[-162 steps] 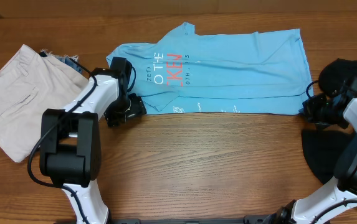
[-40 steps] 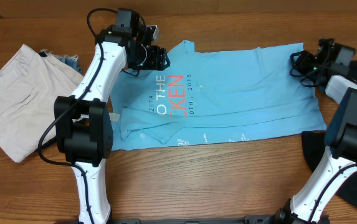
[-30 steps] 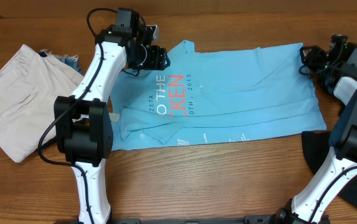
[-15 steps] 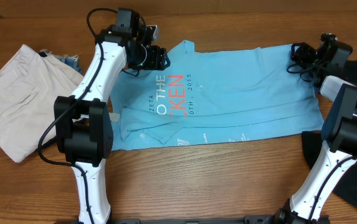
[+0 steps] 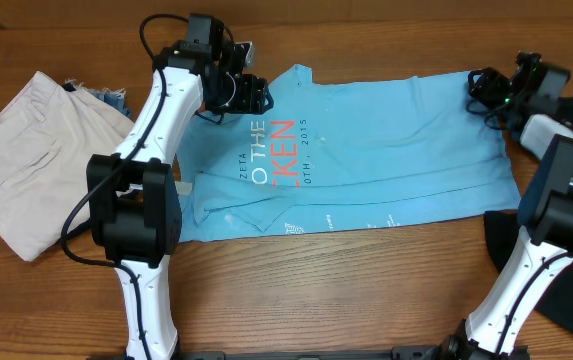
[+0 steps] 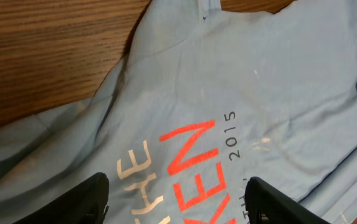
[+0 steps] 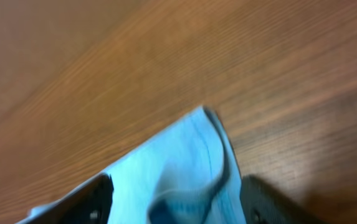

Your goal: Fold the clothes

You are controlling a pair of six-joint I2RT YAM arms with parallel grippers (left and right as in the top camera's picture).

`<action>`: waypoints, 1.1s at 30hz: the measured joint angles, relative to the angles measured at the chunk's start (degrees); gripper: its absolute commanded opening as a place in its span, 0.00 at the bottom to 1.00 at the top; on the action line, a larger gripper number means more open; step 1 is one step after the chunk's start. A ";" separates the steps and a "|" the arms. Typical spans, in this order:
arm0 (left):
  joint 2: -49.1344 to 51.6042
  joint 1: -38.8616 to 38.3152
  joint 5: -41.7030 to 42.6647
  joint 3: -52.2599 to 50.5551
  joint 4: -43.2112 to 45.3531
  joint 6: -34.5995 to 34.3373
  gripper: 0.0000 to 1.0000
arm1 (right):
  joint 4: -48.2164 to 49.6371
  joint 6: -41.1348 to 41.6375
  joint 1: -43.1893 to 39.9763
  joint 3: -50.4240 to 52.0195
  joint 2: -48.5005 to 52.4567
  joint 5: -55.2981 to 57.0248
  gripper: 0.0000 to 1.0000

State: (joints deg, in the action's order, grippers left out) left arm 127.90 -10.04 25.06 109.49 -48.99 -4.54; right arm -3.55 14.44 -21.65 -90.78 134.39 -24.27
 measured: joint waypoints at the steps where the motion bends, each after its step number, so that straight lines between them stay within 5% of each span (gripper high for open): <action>1: 0.00 0.00 -0.02 0.00 -0.35 -0.02 0.76 | -7.61 0.22 -0.37 -2.95 -0.31 -0.87 0.70; 6: -0.02 0.00 0.00 0.00 -0.92 -0.02 0.77 | -41.51 -0.24 -1.38 -19.65 -0.28 1.79 0.70; 10: 0.00 0.00 0.00 0.00 -0.98 0.00 0.77 | -51.47 -1.42 -1.14 -32.02 -0.28 5.92 0.70; 24: 0.00 -0.02 0.00 0.00 -0.26 0.48 0.78 | -43.50 -4.17 0.22 -35.56 6.43 7.65 0.71; 33: 0.00 0.00 -0.02 0.00 -0.42 0.50 0.79 | -35.65 -6.10 3.43 -35.80 13.73 6.78 0.62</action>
State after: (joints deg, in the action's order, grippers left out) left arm 127.90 -10.04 25.04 109.49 -49.41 -4.03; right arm -39.20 8.34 -18.22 -126.58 148.11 -17.50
